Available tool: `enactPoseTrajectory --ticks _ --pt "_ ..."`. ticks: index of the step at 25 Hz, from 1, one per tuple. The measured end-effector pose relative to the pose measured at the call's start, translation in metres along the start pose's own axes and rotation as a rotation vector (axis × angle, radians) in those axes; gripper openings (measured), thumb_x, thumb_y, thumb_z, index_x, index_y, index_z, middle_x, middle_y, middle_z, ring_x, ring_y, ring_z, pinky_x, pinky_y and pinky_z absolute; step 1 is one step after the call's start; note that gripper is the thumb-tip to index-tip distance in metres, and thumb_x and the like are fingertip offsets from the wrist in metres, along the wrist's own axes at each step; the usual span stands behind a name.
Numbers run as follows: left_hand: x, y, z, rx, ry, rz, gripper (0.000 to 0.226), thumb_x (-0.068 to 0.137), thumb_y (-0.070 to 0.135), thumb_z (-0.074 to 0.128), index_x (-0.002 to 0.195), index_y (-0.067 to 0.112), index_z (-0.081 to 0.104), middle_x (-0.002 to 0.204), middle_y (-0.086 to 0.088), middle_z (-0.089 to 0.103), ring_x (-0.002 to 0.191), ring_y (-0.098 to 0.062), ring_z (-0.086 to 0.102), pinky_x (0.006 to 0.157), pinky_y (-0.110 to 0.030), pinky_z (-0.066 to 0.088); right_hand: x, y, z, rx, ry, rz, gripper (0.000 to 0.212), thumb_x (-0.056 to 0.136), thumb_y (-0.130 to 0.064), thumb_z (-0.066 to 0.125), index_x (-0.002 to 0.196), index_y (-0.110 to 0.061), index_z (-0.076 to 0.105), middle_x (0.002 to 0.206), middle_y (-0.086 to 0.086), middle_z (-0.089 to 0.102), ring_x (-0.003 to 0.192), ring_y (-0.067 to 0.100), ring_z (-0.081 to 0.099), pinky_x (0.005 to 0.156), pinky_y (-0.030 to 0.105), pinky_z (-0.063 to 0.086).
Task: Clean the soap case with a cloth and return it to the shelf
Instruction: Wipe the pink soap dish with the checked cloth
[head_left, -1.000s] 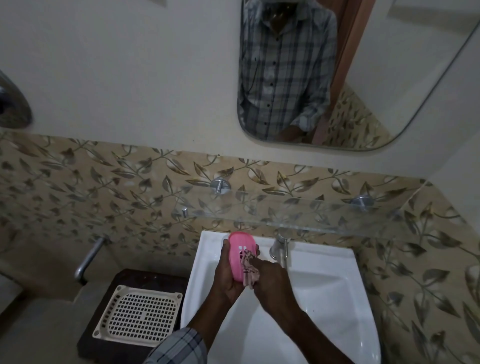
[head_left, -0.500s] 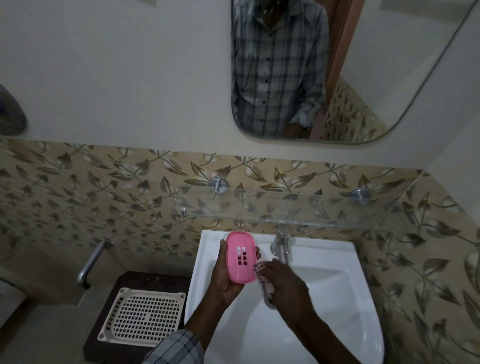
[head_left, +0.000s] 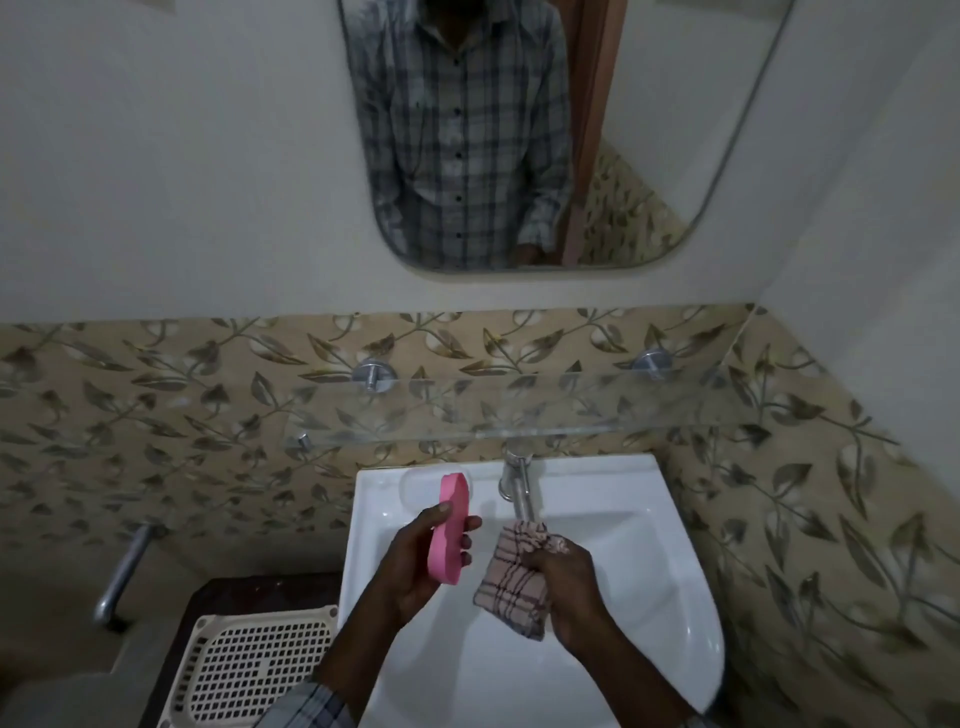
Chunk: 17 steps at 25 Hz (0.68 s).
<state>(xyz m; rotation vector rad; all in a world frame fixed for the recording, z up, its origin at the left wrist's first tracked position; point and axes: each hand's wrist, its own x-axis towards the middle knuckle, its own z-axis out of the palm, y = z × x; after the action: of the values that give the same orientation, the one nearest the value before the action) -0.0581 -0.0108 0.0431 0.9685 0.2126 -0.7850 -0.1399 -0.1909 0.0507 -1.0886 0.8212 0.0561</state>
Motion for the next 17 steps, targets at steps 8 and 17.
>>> enactPoseTrajectory --ticks 8,17 --pt "-0.012 0.003 -0.007 0.072 -0.233 -0.17 0.046 0.077 0.024 0.077 0.118 0.004 0.07 0.114 -0.023 0.07 0.095 -0.035 0.071 0.077 -0.043 0.059 0.023 -0.01 0.023 0.091 -0.155 0.2 0.026 0.082 -0.001 0.074 0.105 0.01 0.069 0.101 0.031 0.072 0.092 0.044 0.071 0.081 0.057 0.058" --pt "-0.005 -0.012 -0.004 0.705 0.078 0.124 0.087 0.055 0.04 0.095 0.128 0.024 0.051 0.11 -0.011 0.072 0.09 -0.03 0.074 0.076 -0.046 0.062 0.006 -0.024 0.041 -0.653 -0.131 -0.422 0.03 0.094 -0.033 0.064 0.089 -0.006 0.074 0.081 0.013 0.075 0.073 0.022 0.071 0.074 0.046 0.061"
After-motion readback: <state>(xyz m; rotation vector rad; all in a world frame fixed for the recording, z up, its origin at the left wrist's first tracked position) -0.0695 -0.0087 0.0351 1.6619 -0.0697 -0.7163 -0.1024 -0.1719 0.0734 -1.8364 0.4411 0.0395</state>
